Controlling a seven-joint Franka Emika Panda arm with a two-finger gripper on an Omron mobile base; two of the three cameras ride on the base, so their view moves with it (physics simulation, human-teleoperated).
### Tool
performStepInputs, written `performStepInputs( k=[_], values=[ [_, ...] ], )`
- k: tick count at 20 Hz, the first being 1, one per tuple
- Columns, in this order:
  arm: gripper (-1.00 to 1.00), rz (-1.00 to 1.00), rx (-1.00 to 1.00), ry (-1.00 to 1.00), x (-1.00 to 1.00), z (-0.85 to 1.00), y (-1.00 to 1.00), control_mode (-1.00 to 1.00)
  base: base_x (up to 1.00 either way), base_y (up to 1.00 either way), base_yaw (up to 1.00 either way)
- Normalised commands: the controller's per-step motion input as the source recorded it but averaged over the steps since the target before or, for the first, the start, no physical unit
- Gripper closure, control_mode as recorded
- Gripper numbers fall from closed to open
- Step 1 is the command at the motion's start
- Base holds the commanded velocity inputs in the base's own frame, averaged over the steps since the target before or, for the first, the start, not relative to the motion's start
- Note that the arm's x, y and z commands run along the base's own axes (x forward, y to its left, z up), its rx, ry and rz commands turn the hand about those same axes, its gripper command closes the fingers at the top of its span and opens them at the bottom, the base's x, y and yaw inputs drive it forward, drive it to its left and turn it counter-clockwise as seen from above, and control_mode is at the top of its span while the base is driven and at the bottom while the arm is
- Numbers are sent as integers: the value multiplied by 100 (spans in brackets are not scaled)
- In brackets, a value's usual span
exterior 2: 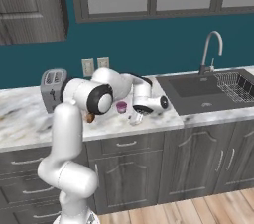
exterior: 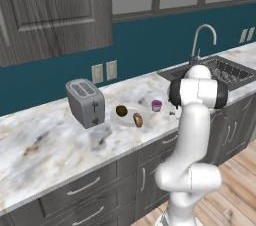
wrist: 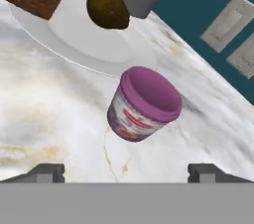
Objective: Pick the avocado and bread from the counter and place them on the plate. Then pick the jam from the cabinet and place it next to the plate. Lastly close the cabinet door.
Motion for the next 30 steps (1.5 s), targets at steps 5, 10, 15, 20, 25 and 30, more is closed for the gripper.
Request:
performStepInputs(
  k=[5, 10, 15, 20, 25, 30],
  values=[
    [-100, 15, -19, -21, -80, 50, 0, -100, 0, 0, 0],
    [-100, 25, -31, -19, -93, 31, 3, -100, 0, 0, 0],
    [-100, 35, -52, -18, -80, 2, 17, -100, 0, 0, 0],
    [-100, 37, -57, -23, -62, 12, 17, -100, 0, 0, 0],
    [-100, 32, -49, -25, -38, 27, 2, -100, 0, 0, 0],
    [-100, 29, -46, -23, -15, 35, 1, -100, 0, 0, 0]
  ],
)
